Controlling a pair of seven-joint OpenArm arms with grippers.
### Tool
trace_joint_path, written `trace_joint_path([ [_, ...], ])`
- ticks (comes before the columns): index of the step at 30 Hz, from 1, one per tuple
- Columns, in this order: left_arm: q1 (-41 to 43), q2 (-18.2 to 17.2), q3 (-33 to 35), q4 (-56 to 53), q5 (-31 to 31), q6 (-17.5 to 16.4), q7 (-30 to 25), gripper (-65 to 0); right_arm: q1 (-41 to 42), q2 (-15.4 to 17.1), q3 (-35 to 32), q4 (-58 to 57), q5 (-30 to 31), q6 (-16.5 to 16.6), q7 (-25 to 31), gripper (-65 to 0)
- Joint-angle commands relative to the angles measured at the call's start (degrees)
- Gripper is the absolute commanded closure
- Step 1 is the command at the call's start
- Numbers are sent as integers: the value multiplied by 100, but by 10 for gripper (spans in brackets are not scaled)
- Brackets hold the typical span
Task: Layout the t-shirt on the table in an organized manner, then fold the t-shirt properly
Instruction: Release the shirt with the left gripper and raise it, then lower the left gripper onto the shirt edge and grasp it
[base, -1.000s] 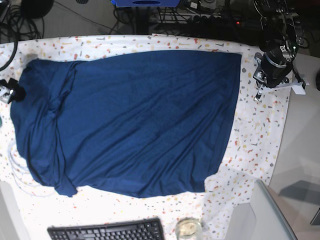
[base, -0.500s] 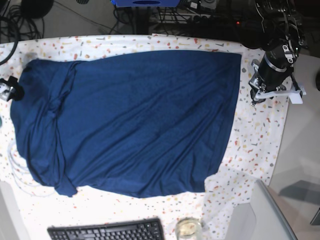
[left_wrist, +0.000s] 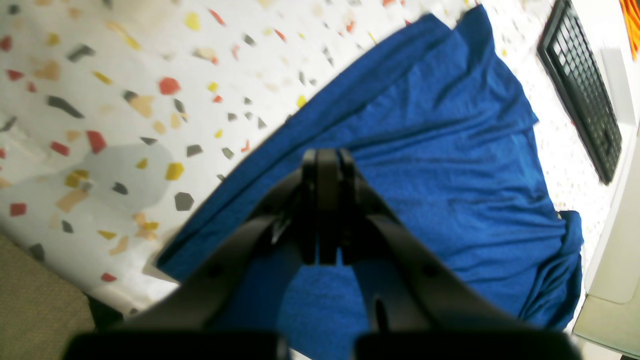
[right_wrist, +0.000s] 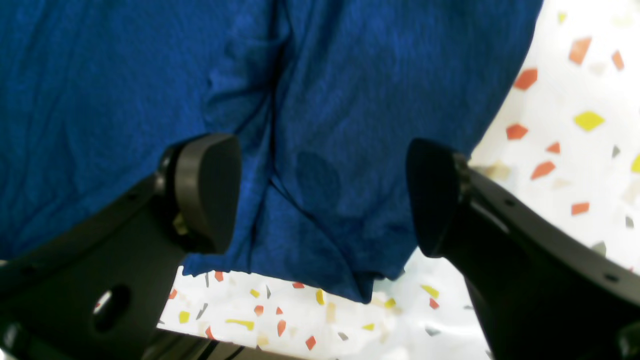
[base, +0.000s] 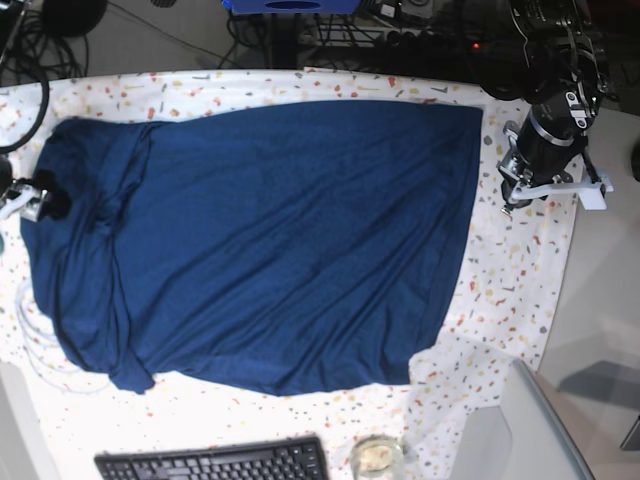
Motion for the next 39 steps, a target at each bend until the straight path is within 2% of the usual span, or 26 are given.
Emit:
trace_joint_path([
  [1, 18, -40, -7, 88, -31, -58, -61, 0, 66, 158, 48, 37, 67, 32, 62, -473],
  [30, 27, -48, 19, 79, -5, -58, -61, 0, 66, 132, 39, 20, 67, 32, 62, -473],
  [32, 1, -31, 98, 88, 224, -58, -61, 0, 66, 132, 39, 20, 67, 32, 62, -473],
  [39, -193, -4, 1276, 71, 1586, -58, -61, 0, 66, 176, 39, 64, 67, 41, 317, -473],
])
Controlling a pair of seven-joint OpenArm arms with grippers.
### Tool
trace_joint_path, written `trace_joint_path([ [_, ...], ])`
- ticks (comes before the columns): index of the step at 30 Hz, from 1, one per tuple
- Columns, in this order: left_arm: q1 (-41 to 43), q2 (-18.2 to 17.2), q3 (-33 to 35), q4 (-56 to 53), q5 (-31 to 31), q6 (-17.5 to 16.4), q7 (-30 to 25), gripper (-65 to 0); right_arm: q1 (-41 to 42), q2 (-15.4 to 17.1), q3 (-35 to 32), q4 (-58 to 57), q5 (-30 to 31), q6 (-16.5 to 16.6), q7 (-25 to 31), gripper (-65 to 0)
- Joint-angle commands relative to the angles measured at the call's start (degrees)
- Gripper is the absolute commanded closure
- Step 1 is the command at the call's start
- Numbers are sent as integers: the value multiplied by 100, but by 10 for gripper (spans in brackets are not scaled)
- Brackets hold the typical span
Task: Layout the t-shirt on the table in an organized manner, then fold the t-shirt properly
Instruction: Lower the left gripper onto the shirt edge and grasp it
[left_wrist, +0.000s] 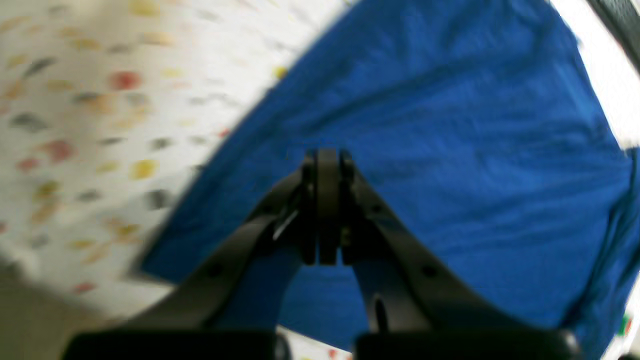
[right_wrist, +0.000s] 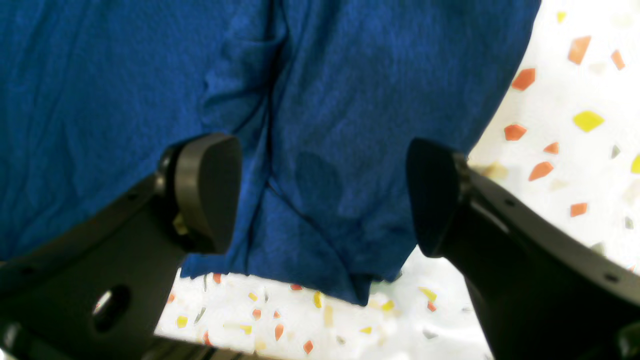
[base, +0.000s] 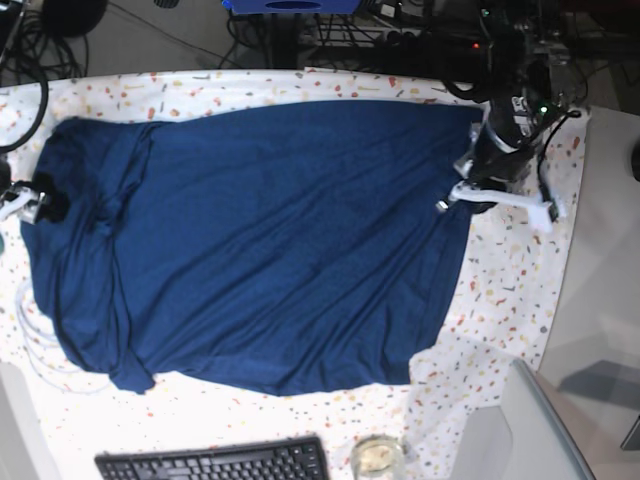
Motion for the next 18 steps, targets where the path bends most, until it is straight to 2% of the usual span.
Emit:
trace_joint_path([
  [1, -18, -28, 44, 86, 151, 7, -120, 0, 71, 141, 39, 110, 82, 39, 118, -473],
  [8, -79, -28, 105, 86, 151, 7, -112, 0, 71, 150, 83, 110, 82, 39, 136, -465],
  [9, -79, -28, 114, 86, 151, 7, -112, 0, 71, 150, 83, 110, 82, 39, 136, -437],
  [11, -79, -28, 132, 86, 151, 7, -112, 0, 71, 141, 92, 110, 91, 39, 136, -321],
  [14, -79, -28, 158, 86, 151, 7, -112, 0, 71, 115, 100, 110, 108, 39, 136, -56],
  [15, -79, -28, 158, 86, 151, 7, -112, 0, 71, 115, 100, 110, 108, 39, 144, 0],
  [18, -79, -28, 158, 86, 151, 7, -112, 0, 71, 106, 100, 110, 108, 39, 144, -26],
])
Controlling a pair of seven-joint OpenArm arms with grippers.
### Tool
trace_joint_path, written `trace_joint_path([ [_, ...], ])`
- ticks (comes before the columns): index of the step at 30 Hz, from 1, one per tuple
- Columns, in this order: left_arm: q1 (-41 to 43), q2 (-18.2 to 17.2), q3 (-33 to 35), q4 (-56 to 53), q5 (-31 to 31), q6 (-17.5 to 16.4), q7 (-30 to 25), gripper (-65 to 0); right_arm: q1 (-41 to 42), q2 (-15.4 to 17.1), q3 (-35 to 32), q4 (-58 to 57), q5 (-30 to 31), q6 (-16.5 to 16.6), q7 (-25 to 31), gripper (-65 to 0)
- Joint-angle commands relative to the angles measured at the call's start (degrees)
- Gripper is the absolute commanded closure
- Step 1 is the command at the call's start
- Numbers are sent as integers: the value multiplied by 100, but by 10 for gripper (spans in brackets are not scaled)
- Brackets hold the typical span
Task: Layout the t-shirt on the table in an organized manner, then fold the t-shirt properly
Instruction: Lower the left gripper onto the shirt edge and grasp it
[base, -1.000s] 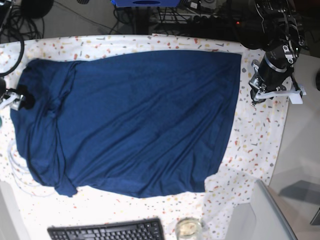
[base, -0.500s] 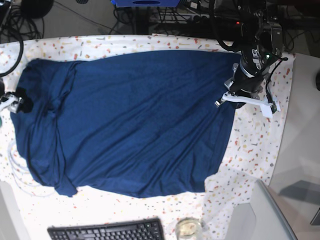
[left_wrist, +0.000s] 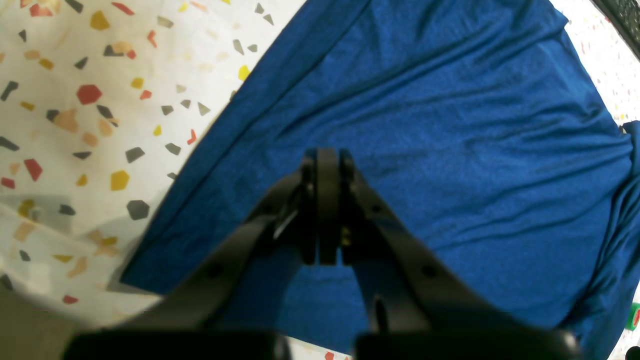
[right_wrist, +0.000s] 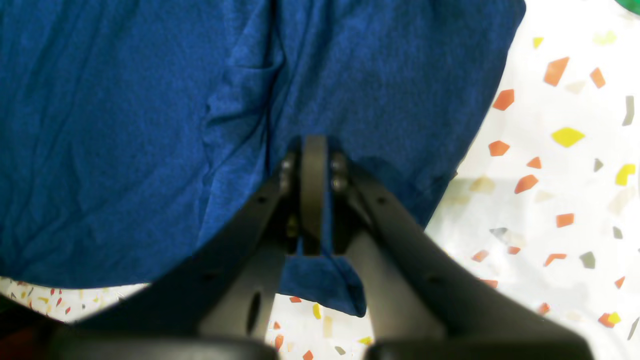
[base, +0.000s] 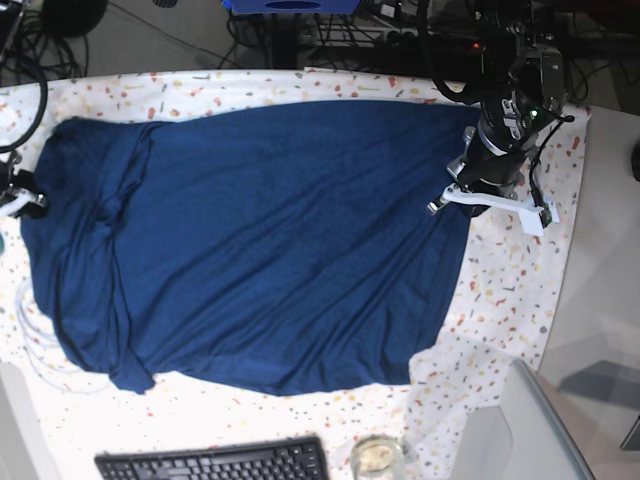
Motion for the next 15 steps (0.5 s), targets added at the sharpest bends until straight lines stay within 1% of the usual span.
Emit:
trace_joint_path([
  [1, -29, -26, -12, 90, 28, -34, -101, 0, 71, 117, 57, 105, 84, 39, 103, -8],
  [2, -29, -26, -4, 90, 28, -34, -101, 0, 71, 117, 57, 105, 84, 39, 103, 0],
  [15, -29, -26, -4, 90, 28, -34, -92, 0, 27, 117, 65, 105, 84, 39, 103, -2],
])
